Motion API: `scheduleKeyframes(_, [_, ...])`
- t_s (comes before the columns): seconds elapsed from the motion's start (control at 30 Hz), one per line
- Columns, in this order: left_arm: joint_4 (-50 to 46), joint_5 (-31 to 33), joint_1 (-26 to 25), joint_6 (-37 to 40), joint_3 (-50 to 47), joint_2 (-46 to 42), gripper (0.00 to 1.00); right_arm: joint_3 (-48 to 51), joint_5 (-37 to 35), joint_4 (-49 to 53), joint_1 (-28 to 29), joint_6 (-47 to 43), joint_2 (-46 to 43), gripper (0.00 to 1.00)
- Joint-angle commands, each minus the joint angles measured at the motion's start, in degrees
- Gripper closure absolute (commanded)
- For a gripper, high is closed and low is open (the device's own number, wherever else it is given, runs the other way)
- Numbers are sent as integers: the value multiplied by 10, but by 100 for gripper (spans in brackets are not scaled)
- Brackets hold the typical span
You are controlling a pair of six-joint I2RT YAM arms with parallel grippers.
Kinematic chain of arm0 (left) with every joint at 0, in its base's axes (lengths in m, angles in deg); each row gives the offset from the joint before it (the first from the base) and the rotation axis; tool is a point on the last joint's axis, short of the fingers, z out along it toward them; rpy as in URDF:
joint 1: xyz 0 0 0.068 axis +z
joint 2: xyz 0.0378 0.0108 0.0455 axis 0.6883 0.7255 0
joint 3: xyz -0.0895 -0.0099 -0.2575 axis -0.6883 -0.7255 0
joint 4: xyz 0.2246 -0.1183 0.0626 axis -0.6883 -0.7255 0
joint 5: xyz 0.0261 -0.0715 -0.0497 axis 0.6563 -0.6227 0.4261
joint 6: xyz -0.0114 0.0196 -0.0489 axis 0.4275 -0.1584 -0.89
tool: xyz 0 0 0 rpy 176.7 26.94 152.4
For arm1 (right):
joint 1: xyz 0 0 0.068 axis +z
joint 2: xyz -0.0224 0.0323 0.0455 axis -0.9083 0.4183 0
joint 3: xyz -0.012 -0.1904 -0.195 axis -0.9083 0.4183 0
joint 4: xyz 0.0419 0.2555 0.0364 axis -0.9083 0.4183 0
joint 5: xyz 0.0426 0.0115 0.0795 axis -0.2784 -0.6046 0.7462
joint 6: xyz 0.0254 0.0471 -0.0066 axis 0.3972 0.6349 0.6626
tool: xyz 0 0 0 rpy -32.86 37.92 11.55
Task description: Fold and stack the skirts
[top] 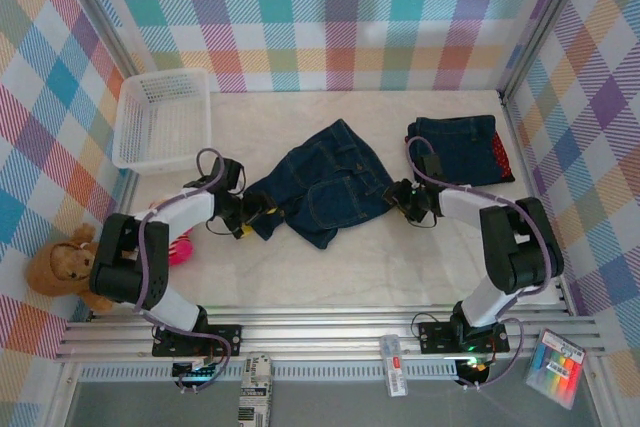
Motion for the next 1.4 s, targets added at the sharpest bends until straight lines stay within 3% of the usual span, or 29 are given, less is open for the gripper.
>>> scheduleKeyframes(0.0, [83,3,-24,-5,7,54,39,-15,43,-92,0,-2,16,65])
scheduleKeyframes(0.03, [101,4,-24,-12,17,73,58,-17,44,-100,0,-6,12,72])
scheduleKeyframes(0.07, [113,5,-22,-21,36,92,86,-21,43,-103,0,-12,3,80])
scheduleKeyframes(0.1, [112,8,-20,-28,56,102,100,-25,41,-99,-1,-20,-11,87])
scheduleKeyframes(0.2, [83,56,-20,-25,85,49,100,-28,25,-51,0,-40,-74,100])
scheduleKeyframes(0.4, [-117,226,-10,39,144,-189,100,17,-57,66,0,-25,-263,100])
scheduleKeyframes(0.53, [-169,252,-1,65,213,-260,100,3,-69,114,0,-32,-331,100])
scheduleKeyframes(0.67, [-174,204,10,117,293,-180,100,-34,-60,109,0,-49,-289,98])
scheduleKeyframes(0.87, [-152,105,13,189,418,108,99,-102,-50,120,0,-64,-122,91])
scheduleKeyframes(0.97, [-178,69,12,194,497,225,87,-111,-38,112,0,-65,-71,90])
scheduleKeyframes(1.07, [-194,58,11,191,514,246,66,-104,-33,105,0,-61,-51,88])
scheduleKeyframes(1.17, [-178,74,6,209,442,178,34,-87,-34,93,0,-51,-47,87])
scheduleKeyframes(1.23, [-163,96,-3,232,371,114,18,-82,-36,92,0,-48,-44,87])
scheduleKeyframes(1.3, [-162,142,-20,253,300,55,10,-82,-35,95,0,-46,-38,86])
scheduleKeyframes(1.37, [-190,181,-37,242,250,11,8,-83,-34,100,0,-46,-35,85])
